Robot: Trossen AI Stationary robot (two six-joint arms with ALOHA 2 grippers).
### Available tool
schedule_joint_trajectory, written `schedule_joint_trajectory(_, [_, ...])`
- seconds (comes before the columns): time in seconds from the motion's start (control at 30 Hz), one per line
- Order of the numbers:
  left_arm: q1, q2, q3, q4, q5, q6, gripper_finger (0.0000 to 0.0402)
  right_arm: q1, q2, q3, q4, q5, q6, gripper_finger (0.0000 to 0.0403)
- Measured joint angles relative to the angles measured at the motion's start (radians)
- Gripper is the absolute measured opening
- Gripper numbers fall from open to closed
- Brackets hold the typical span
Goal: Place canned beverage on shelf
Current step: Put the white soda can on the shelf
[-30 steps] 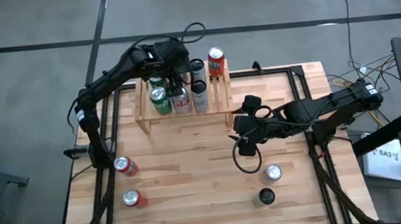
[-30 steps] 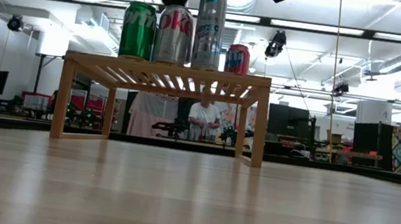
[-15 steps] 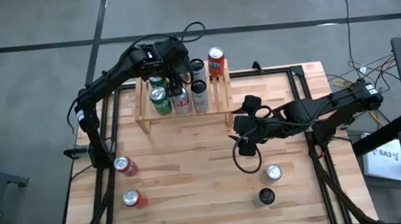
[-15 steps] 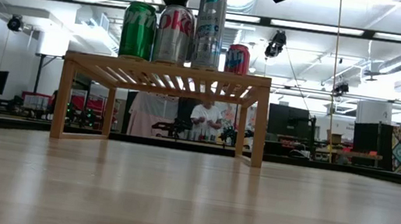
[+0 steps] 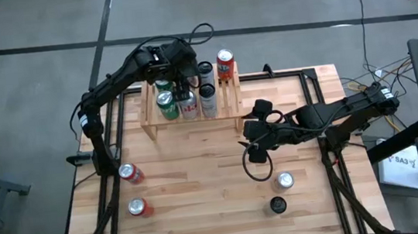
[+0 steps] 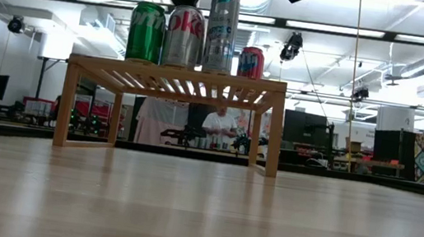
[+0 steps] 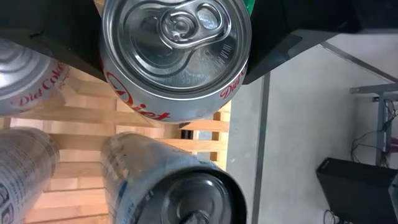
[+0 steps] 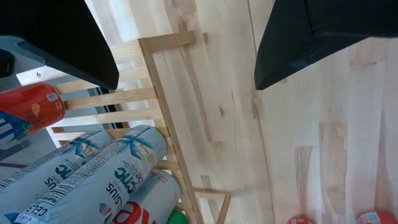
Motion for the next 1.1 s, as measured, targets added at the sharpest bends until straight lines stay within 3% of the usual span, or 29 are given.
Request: schedule_joint_trajectory(1.1, [0.003, 0.010, -0.006, -0.028, 0.049, -0.015, 0.0293, 0.000, 0.000, 0.000, 0.000, 0.000, 0.008, 0.0364])
